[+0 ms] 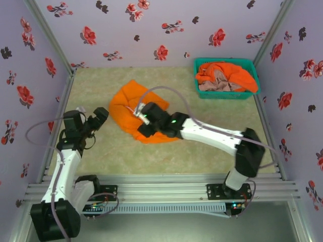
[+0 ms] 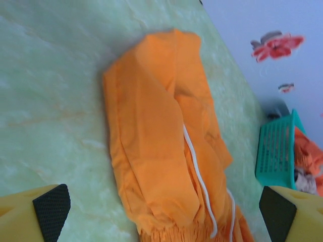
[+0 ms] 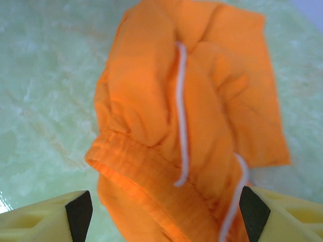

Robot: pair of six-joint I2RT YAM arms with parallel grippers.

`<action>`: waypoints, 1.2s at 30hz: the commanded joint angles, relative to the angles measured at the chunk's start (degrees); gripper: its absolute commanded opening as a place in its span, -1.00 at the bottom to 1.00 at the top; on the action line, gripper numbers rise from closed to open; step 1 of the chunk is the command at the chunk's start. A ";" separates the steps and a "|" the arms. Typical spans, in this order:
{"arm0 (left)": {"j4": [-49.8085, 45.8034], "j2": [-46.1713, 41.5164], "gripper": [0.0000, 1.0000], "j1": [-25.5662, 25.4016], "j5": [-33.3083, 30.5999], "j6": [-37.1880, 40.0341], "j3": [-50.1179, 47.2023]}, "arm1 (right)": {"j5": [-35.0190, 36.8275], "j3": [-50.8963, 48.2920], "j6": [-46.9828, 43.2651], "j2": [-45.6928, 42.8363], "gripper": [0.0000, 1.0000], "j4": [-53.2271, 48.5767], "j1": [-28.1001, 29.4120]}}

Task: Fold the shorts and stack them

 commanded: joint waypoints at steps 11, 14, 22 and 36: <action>-2.54 -0.93 0.99 7.41 6.39 1.30 2.03 | 9.42 18.51 3.38 25.57 0.35 -9.86 5.21; -1.83 -1.29 0.99 7.36 6.35 0.42 1.00 | 13.67 19.92 4.37 27.75 0.17 -10.42 5.25; -0.67 -2.21 0.98 7.36 6.47 -1.27 -0.18 | 17.38 18.02 7.09 24.90 -0.85 -9.54 3.70; 3.68 -1.48 0.99 2.52 6.53 -5.35 -1.30 | 12.47 -3.42 5.61 -15.08 -1.00 -5.71 -7.38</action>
